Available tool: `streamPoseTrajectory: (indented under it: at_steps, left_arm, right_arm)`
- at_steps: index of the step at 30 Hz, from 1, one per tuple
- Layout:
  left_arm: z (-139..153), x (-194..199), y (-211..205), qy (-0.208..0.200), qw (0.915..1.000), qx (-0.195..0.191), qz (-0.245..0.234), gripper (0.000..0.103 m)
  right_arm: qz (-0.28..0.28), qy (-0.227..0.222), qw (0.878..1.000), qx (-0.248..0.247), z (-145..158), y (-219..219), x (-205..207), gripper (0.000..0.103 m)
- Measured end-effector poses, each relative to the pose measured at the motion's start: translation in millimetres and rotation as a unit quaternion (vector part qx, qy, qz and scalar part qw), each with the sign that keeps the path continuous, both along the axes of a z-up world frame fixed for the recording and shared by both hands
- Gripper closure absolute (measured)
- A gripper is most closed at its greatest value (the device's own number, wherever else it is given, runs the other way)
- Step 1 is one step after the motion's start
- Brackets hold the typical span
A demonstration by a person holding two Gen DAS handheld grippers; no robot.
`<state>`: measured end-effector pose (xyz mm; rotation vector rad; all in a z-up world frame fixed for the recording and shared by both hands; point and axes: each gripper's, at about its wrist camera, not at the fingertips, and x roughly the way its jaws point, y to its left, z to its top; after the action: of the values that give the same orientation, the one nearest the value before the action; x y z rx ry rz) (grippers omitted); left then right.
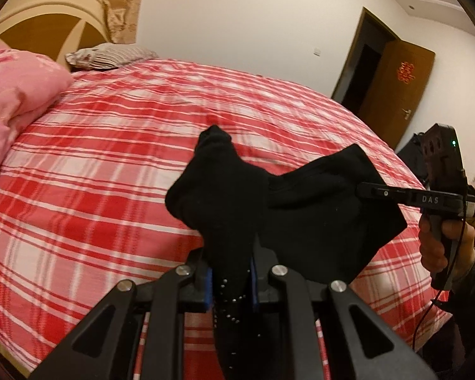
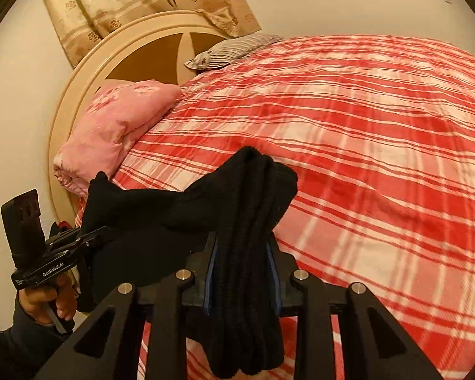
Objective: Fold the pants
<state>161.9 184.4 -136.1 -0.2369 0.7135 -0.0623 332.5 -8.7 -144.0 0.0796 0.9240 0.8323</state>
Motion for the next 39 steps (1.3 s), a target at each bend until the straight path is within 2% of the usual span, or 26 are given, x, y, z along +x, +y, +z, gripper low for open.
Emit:
streamPoseTrajectory:
  at_steps: [9,19,21,23,27,29,31,34,35,39]
  left_arm:
    - [-9,-6,31,0.013,0.9994,0.006,0.031,0.086]
    - [-36,6,41,0.033,0.9985,0.019,0.04,0.084]
    - [-39,6,41,0.035,0.9982,0.025,0.041,0.079]
    - [-44,8,41,0.041,0.9975,0.038,0.044,0.066]
    - [-50,6,45,0.04,0.9971,0.035,0.053,0.055]
    - [-52,5,47,0.037,0.9964,0.045,0.062,0.042]
    - [-56,3,51,0.034,0.996,0.042,0.072,0.033]
    - [-56,-1,59,0.034,0.996,0.018,0.08,0.03]
    - [-53,-5,59,0.035,0.9956,0.017,0.085,0.029]
    - [-33,-25,53,0.02,0.9943,0.038,0.097,0.031]
  right_arm:
    - [0.012,0.011,1.0,0.008,-17,44,14,0.074]
    - [-0.003,0.047,0.999,-0.006,-48,48,34,0.074]
    - [-0.004,0.058,0.998,-0.004,-53,46,37,0.072]
    - [-0.011,0.07,0.997,-0.01,-60,45,40,0.066]
    - [-0.019,0.084,0.996,-0.003,-68,40,43,0.06]
    - [-0.027,0.086,0.996,-0.003,-71,38,43,0.053]
    - [-0.03,0.091,0.995,0.004,-72,35,44,0.053]
    - [-0.044,0.073,0.996,0.001,-64,30,38,0.052]
    - [-0.055,0.05,0.997,-0.005,-57,27,32,0.052]
    - [-0.095,-0.001,0.995,-0.018,-35,6,15,0.052]
